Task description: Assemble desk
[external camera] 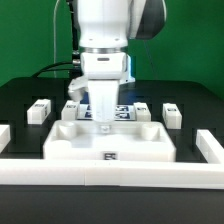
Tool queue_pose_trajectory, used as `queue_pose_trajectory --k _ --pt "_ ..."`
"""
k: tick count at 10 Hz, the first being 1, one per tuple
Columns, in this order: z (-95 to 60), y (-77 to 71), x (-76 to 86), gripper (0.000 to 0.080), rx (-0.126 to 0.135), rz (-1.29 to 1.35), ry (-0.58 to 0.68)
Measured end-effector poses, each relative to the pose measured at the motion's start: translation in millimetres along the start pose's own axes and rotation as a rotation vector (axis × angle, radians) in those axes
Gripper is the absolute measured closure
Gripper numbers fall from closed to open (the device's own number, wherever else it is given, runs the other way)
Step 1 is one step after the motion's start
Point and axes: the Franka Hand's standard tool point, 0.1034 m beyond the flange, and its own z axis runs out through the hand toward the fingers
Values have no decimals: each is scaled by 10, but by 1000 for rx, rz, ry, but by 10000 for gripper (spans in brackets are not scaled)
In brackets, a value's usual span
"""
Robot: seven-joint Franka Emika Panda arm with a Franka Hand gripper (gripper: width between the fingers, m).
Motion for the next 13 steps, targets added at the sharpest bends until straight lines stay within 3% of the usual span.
queue_pose_trajectory --k 1,4,5,8,10,11,12,13 --pt "4 65 166 745 -19 -25 14" --pt "7 269 524 745 -39 -43 39" --pt "0 310 576 745 -40 -3 40" --pt "12 343 612 745 10 73 30" --pt "12 336 610 744 12 73 29" --pt "17 333 607 665 13 76 29" --pt "17 333 605 665 13 77 29" --pt "18 333 604 462 13 77 29"
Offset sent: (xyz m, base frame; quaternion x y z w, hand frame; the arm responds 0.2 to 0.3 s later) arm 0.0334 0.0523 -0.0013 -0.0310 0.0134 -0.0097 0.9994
